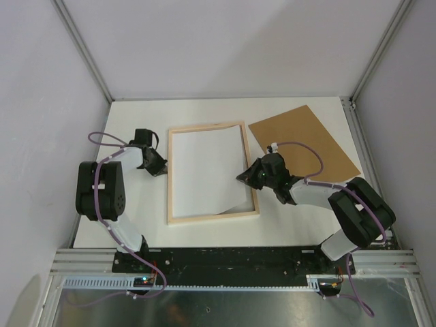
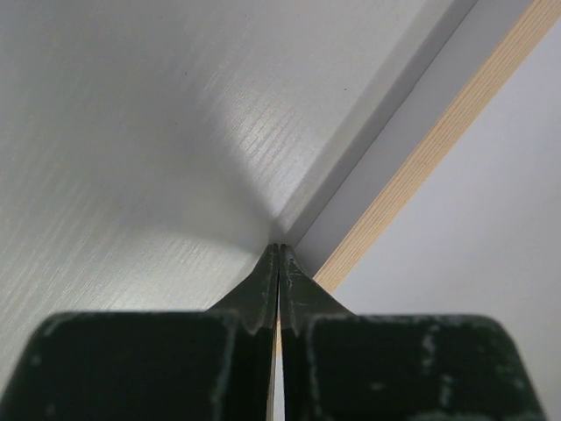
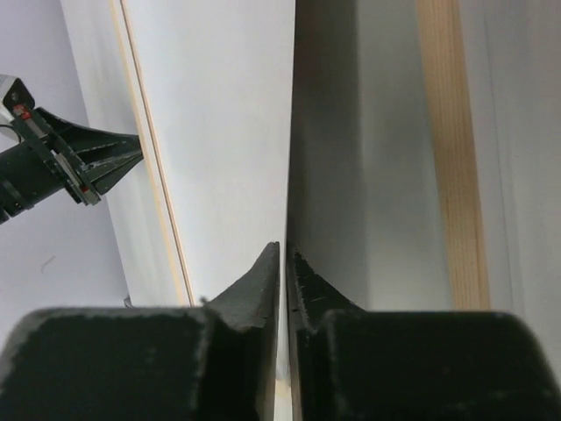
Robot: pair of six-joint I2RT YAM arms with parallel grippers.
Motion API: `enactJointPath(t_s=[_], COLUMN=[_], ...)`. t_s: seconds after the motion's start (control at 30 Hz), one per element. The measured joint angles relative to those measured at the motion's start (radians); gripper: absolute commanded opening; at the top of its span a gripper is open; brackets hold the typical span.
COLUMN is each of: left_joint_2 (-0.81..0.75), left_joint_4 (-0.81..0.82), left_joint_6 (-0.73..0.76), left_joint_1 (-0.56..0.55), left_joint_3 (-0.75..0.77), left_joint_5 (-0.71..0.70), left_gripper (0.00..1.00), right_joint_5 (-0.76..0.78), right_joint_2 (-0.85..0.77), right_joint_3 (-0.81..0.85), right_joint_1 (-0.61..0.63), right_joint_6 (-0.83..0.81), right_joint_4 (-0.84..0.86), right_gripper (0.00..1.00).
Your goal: Put the photo into the frame
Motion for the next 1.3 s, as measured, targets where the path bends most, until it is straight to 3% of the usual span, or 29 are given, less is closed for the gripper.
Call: enactJointPath(t_s=[0.1, 0.17, 0.33, 0.63, 0.9, 1.3], left_joint_2=[0.000, 0.000, 0.000, -0.001, -0.040, -0.061], left_joint_4=[0.000, 0.000, 0.000, 0.000, 0.000, 0.000], left_joint_6=[0.001, 0.001, 0.010, 0.050, 0.079, 0.088], left_joint_1=[0.000, 0.000, -0.002, -0.002, -0.004, -0.006], left_joint_3=[0.000, 0.000, 0.000, 0.010, 0.014, 0.030], left_joint_5=[0.001, 0.003, 0.003, 0.032, 0.087, 0.127], left_gripper=[0.00, 0.00, 0.00, 0.07, 0.10, 0.11], right_joint_5=[0.022, 0.035, 0.078, 0.140, 0.135, 0.127], right_joint_2=[0.000, -0.003, -0.056, -0.151, -0.036, 0.086], right_joint_3=[0.015, 0.030, 0.075, 0.143, 0.160, 0.189], right_joint_1=[0.002, 0.004, 0.004, -0.094, -0.106, -0.029], right_joint_6=[-0.024, -0.038, -0.108, -0.269, -0.372, -0.407], right_joint_4=[-0.041, -0.072, -0.188, -0.374, -0.420, -0.399], right_gripper=[0.43, 0.54, 0.68, 0.71, 0.74, 0.73])
